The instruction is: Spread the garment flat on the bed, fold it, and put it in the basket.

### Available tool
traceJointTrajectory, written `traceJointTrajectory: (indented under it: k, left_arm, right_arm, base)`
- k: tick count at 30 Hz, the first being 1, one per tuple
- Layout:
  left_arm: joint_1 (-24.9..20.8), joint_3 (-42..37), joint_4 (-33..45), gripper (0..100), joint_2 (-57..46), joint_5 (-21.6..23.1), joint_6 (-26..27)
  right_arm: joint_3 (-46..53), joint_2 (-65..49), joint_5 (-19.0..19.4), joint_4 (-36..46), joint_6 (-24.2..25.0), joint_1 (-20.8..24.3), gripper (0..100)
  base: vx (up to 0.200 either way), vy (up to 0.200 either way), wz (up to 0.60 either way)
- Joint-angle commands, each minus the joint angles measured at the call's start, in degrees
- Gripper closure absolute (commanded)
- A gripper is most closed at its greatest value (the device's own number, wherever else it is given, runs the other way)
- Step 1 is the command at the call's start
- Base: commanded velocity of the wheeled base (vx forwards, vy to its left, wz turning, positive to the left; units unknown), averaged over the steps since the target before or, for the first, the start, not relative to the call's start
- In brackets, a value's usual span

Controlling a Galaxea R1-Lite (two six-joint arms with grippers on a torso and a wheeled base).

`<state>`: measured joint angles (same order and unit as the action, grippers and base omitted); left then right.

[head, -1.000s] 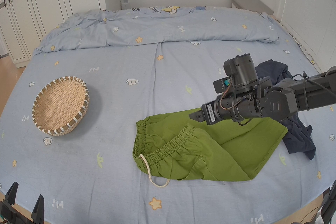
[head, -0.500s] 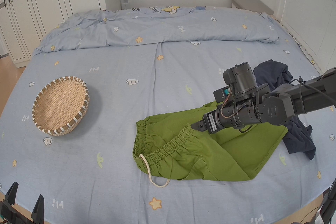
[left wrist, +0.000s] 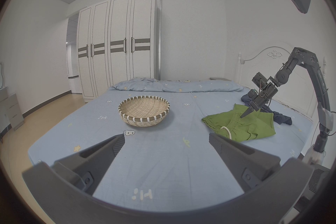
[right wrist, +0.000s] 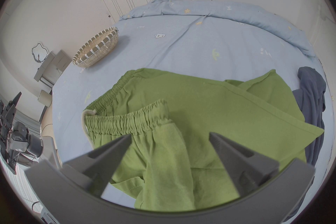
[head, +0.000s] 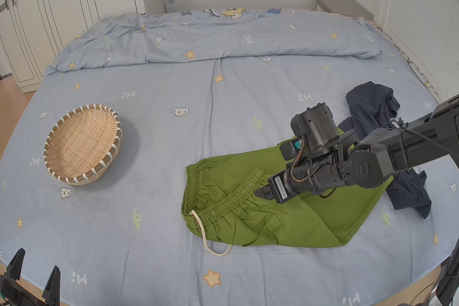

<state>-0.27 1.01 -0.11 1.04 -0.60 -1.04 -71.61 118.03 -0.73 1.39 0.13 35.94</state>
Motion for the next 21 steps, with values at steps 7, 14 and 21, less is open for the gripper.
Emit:
traceJointTrajectory:
  k: [7,14,21]
  left_arm:
    - [0.00,-1.01,0.02,0,-1.04,-0.02,-0.02]
    - [0.00,-1.01,0.02,0,-1.04,-0.02,-0.02]
    - [0.00,-1.01,0.02,0,-1.04,-0.02,-0.02]
  right_arm:
    - [0.42,2.03,0.03,0.02,0.04,1.33,100]
    - [3.49,-4.30,2.31,0.19,0.48,5.55,100]
    - [7.71,-9.57,3.28,2.57,1.01,12.31,100]
  base:
    - [0.000,0.000,0.00]
    - [0.000,0.000,0.00]
    - [0.000,0.000,0.00]
